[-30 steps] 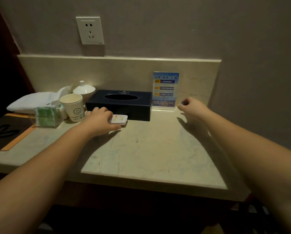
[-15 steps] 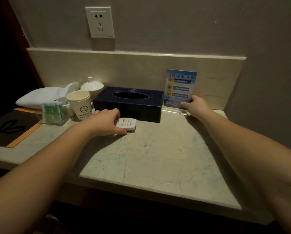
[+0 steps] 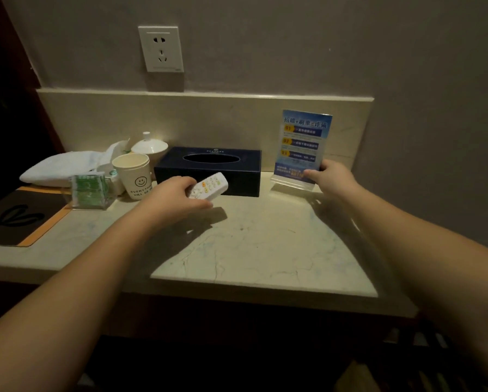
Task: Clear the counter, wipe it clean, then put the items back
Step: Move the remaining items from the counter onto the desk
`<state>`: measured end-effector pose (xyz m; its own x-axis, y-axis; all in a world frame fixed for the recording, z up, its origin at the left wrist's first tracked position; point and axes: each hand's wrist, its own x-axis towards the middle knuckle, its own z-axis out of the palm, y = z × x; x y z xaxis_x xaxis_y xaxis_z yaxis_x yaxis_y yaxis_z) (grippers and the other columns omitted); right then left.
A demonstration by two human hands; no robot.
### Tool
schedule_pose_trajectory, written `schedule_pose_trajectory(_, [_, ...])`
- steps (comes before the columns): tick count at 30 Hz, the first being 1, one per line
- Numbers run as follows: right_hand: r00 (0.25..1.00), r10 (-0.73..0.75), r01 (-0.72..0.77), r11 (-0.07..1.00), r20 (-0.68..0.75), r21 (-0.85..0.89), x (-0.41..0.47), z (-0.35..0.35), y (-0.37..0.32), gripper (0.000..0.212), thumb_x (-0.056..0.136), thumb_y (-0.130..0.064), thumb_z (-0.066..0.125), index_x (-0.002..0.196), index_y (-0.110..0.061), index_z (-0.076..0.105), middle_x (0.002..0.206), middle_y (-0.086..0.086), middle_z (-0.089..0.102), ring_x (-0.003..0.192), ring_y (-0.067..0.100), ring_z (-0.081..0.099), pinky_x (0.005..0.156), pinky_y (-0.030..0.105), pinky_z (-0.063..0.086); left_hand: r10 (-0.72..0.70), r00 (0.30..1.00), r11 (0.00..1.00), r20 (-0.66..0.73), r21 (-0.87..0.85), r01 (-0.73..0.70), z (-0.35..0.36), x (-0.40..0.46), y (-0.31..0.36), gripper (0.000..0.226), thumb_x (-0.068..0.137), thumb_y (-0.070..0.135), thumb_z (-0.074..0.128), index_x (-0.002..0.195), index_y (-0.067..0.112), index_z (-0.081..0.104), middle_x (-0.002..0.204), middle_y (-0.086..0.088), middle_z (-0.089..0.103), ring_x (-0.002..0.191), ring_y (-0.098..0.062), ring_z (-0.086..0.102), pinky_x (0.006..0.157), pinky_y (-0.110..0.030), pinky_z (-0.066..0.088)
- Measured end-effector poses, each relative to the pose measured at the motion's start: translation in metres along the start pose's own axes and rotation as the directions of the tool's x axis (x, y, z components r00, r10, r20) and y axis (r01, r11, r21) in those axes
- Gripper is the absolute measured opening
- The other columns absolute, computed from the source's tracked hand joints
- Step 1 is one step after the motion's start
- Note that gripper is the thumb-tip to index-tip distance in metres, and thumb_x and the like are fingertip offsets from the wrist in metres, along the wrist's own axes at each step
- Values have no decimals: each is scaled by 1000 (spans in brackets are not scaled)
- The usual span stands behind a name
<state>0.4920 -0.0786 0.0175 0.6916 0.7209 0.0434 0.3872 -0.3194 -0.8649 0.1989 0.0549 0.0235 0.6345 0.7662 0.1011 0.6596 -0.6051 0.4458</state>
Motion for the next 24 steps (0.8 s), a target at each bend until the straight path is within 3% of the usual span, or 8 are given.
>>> schedule_pose_trajectory(3, [998,-40,38,999,-54,-32,-43,-18,-9,29,93,-29,60,121,-21,61,106,-6,63,98,16,59,88,34,46,-16,998,973,-62,-230,1,-4,-27,20,62,81,49,69,134,22,51,117,6,57,94,-10,53,66,-26,48])
schedule_pose_trajectory(6, [995,-35,35,999,-89,-7,-94,-38,-11,23,93,-31,60,115,-25,62,97,-9,64,88,11,59,77,30,47,-50,998,859,-47,-511,19,-1,-56,41,62,79,50,69,133,22,53,113,9,56,98,-13,54,75,-32,47])
schedule_pose_trajectory(9, [991,-29,31,999,-128,14,-149,-55,-3,15,93,-30,60,108,-29,62,92,-13,65,83,6,59,65,24,42,-30,999,738,37,-673,47,8,-83,62,66,71,55,69,127,22,57,107,8,61,98,-13,57,82,-35,47])
schedule_pose_trajectory(13, [973,33,-12,996,-228,93,-219,-74,18,7,91,-31,63,97,-33,64,92,-16,68,82,2,61,66,24,42,28,992,655,126,-751,76,21,-112,87,68,56,63,65,113,25,60,109,2,64,104,-22,59,96,-47,48])
schedule_pose_trajectory(15, [958,68,-46,995,-278,83,-250,-84,33,4,91,-33,62,88,-37,62,88,-19,66,79,-1,59,64,23,41,55,987,649,152,-757,80,31,-124,99,77,54,66,64,118,23,60,109,1,65,104,-23,60,96,-47,49])
schedule_pose_trajectory(17, [944,118,-101,992,-308,72,-278,-94,51,1,91,-35,61,91,-36,62,89,-19,66,81,0,59,67,24,44,97,977,634,189,-769,85,46,-137,111,76,57,67,64,119,23,60,109,2,65,103,-22,60,91,-43,50])
schedule_pose_trajectory(21, [905,228,-228,973,-358,42,-325,-116,91,10,91,-36,61,100,-33,61,90,-18,65,83,4,59,71,29,44,151,954,589,260,-798,125,87,-164,144,45,70,50,74,105,23,66,100,4,68,92,-12,61,76,-30,47])
schedule_pose_trajectory(24, [880,297,-312,950,-370,20,-362,-135,128,21,92,-33,60,113,-31,61,100,-14,62,94,8,56,83,29,41,187,927,574,325,-802,165,125,-186,177,24,78,36,71,97,21,68,91,5,69,83,-9,62,75,-26,46])
